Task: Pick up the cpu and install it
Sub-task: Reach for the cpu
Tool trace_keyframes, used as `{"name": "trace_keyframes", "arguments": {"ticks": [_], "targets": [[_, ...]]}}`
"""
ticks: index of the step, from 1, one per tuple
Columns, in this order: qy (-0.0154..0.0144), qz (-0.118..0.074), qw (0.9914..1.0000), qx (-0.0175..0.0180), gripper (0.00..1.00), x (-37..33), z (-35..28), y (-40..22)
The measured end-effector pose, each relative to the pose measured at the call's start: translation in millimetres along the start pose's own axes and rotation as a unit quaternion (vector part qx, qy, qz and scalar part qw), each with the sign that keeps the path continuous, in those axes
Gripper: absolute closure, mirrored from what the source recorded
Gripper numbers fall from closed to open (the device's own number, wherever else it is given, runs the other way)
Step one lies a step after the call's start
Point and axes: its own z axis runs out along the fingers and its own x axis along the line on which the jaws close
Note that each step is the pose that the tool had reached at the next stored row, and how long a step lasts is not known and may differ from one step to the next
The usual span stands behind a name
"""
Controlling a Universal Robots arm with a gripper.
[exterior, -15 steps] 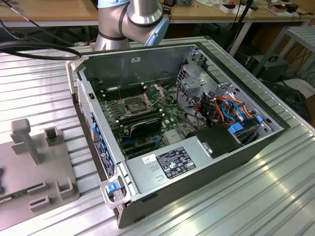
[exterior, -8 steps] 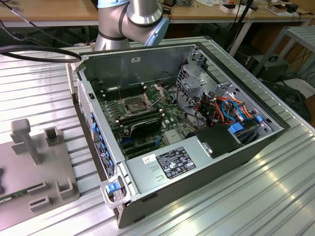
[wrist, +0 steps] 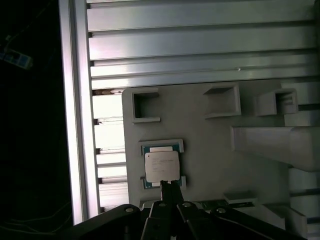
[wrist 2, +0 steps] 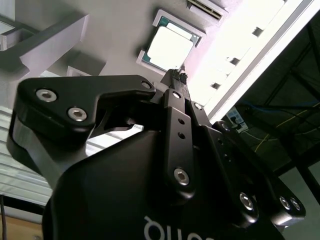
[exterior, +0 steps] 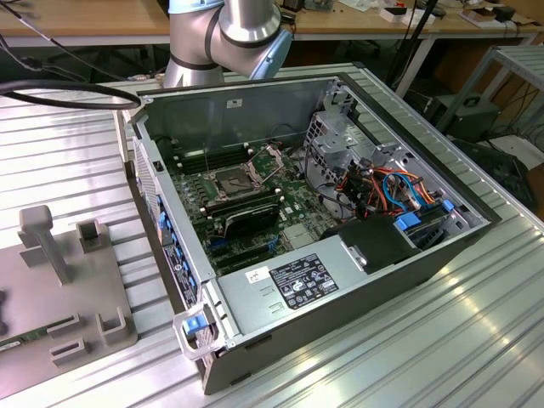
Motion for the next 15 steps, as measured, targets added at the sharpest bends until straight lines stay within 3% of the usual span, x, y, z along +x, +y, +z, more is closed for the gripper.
{"name": "trace_keyframes", "arguments": {"ticks": [7,15], "targets": [[0.0,0.0,1.0,0.0,0.89,-0.1,5.5,-2.0],[0.0,0.0,1.0,0.0,0.89,-0.1,6.5,-2.0]]}}
